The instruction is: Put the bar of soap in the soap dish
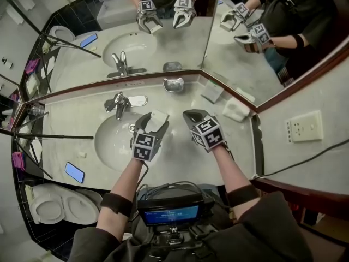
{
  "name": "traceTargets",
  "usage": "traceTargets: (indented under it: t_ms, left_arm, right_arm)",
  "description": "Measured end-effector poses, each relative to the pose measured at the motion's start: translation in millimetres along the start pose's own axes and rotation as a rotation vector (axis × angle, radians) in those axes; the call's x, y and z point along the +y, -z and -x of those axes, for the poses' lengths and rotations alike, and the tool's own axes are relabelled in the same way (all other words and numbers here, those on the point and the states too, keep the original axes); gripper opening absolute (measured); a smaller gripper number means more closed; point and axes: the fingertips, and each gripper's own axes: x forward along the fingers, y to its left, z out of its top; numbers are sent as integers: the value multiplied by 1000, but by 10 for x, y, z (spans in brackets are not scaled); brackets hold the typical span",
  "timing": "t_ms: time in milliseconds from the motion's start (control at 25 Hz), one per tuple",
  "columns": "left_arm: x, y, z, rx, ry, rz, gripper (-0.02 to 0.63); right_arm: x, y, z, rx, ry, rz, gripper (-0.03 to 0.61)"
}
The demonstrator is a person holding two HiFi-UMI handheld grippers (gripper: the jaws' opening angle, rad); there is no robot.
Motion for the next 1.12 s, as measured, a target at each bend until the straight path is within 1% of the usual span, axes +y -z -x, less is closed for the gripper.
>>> traceTargets:
  t_ms: [240,560,720,960,1120]
  left_arm:
    - [-195,164,-177,34,28,-12,319]
    - [-380,506,-632,110,61,-11,319]
    - [-403,693,-889,145,60,-6,319]
    - [-467,996,-1195,243,84,-27,319]
    - [-490,1171,-1315,291,102,-38,319]
  right_arm:
    - [-18,130,41,18,14,-3,20]
    - [-120,449,76,75,38,-45,20]
    - [-173,594,64,98,43,-68,20]
    - [-280,737,16,127,50,-93,20]
    - [-317,799,-24,147,50,-101,20]
